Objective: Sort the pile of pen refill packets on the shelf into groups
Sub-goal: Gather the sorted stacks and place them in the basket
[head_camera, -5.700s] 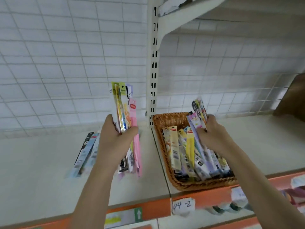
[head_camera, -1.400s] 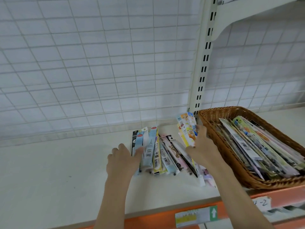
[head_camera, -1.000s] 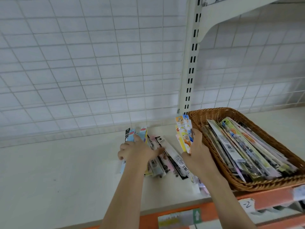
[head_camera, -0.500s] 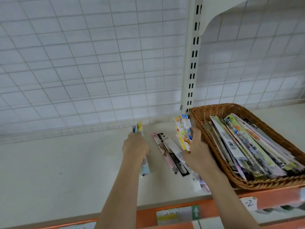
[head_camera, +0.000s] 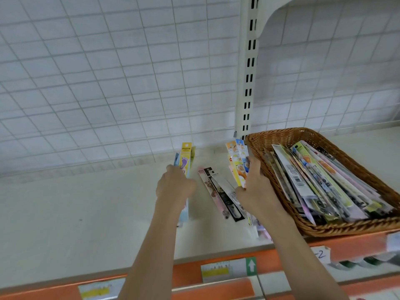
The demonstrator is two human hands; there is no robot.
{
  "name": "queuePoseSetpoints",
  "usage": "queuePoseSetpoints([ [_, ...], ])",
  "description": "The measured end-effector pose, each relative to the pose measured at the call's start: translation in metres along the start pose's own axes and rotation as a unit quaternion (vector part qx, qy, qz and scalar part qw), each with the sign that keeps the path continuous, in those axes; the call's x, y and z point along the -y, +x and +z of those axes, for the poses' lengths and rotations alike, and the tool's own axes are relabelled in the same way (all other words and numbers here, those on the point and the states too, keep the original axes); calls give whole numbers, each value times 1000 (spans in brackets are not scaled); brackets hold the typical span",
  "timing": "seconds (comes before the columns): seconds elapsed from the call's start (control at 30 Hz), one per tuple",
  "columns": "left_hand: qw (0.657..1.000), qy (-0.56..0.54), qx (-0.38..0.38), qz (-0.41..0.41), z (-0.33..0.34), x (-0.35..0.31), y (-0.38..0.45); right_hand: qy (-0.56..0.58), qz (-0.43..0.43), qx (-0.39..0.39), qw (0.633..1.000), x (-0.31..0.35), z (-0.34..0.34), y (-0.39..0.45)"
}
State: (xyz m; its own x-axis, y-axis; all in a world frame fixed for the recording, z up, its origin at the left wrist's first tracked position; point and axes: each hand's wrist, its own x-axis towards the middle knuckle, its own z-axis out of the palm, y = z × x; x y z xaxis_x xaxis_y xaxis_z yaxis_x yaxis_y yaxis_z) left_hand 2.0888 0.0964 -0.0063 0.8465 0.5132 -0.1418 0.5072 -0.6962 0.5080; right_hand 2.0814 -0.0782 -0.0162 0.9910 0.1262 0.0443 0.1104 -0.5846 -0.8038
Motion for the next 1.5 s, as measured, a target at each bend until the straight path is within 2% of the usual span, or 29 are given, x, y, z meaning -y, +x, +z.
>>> queuePoseSetpoints([
  [0.13, 999, -19, 30, 36, 15, -24, -10, -9, -15, -20, 1000, -3, 2, 0],
  [0.2, 998, -25, 46, 31, 32, -31, -11, -14, -15, -25, 999, -4, 2, 0],
  [0.33, 999, -23, 28, -1, 49, -38, -8, -39, -22, -41, 998, -10, 5, 0],
  [0.43, 999, 5, 36, -4, 48, -39, -6, -54, -20, -44, 997, -12, 6, -1],
  [0.57, 995, 84, 45, 33, 41, -40, -1, -52, -19, -35, 998, -9, 4, -1],
  [0.73, 994, 78, 72, 24, 27, -37, 4, -63, -18, -35, 997, -8, 4, -1],
  [0.93, 993, 89, 54, 53, 25, -35, -1, -53, -26, -34, 998, -7, 8, 3],
  [1.1, 995, -17, 33, 89, 16, -26, -4, -35, -41, -21, 998, 1, 7, 3],
  [1.27, 983, -148, -39, 101, -3, -9, -9, -32, -58, -12, 998, 14, 8, 4],
  [1.5, 936, -300, -155, 101, -13, 21, -25, -9, -146, -52, 988, 47, -5, 3],
])
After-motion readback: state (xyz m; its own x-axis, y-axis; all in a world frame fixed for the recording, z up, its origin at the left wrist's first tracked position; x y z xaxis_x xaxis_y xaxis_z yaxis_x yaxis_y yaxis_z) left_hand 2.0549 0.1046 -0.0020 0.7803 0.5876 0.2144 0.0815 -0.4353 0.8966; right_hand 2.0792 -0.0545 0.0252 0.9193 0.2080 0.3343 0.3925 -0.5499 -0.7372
